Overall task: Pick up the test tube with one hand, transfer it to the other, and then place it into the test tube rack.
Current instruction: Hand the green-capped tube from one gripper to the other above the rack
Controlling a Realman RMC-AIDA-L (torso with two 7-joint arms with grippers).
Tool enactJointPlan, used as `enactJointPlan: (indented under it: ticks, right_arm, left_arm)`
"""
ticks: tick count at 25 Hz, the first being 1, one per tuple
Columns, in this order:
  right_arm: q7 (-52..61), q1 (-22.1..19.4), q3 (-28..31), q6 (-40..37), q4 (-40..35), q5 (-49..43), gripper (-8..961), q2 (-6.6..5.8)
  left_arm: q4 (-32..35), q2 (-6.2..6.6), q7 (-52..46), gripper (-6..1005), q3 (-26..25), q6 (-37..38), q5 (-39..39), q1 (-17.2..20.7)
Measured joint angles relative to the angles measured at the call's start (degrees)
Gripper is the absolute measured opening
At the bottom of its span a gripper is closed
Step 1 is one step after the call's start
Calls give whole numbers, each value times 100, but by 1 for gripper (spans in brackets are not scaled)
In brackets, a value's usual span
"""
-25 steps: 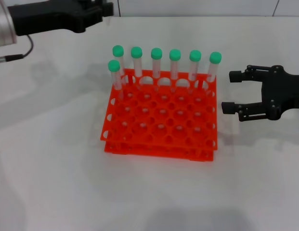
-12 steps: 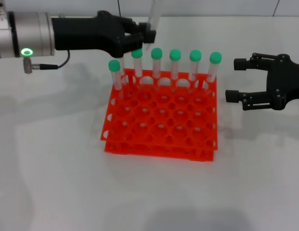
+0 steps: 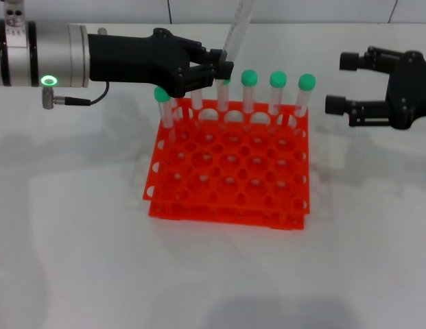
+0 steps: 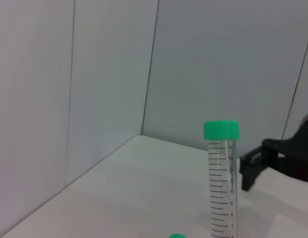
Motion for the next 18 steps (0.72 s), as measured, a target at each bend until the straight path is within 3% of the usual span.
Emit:
enactJointPlan:
  ticks: [18]
  right_arm:
    - [157,765,-16,291,1159,827,840,27]
  left_arm:
    - [-32,5,56,246,18,142,0,45]
